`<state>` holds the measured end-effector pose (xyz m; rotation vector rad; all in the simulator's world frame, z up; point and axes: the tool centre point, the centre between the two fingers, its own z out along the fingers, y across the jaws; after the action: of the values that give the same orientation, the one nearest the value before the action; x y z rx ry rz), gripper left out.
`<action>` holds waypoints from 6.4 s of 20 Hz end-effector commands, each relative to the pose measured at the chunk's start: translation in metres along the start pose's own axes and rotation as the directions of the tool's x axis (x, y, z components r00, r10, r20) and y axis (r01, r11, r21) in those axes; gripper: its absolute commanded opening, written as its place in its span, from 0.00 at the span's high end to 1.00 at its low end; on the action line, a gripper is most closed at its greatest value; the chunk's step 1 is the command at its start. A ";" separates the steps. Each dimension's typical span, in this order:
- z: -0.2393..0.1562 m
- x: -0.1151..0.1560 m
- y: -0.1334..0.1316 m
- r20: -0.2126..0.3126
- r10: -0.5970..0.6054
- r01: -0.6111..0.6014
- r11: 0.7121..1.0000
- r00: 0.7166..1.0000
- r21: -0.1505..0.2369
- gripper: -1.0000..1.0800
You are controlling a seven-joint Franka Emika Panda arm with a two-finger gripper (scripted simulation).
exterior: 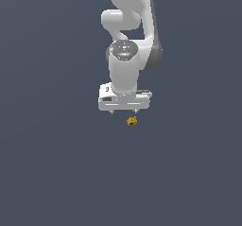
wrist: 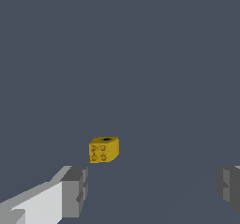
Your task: Pick up the object and move it to a goal position.
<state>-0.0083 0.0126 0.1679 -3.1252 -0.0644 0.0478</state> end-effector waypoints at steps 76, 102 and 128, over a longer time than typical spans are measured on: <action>0.091 -0.035 -0.037 -0.015 0.983 -0.983 0.183 0.183 0.023 0.04; 0.134 -0.039 -0.039 -0.018 0.998 -0.998 0.055 0.054 0.029 0.04; 0.146 -0.027 -0.012 -0.017 0.998 -0.998 0.054 0.054 0.030 1.00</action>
<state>-0.0443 0.0354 0.0226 -2.3269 2.1097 0.0013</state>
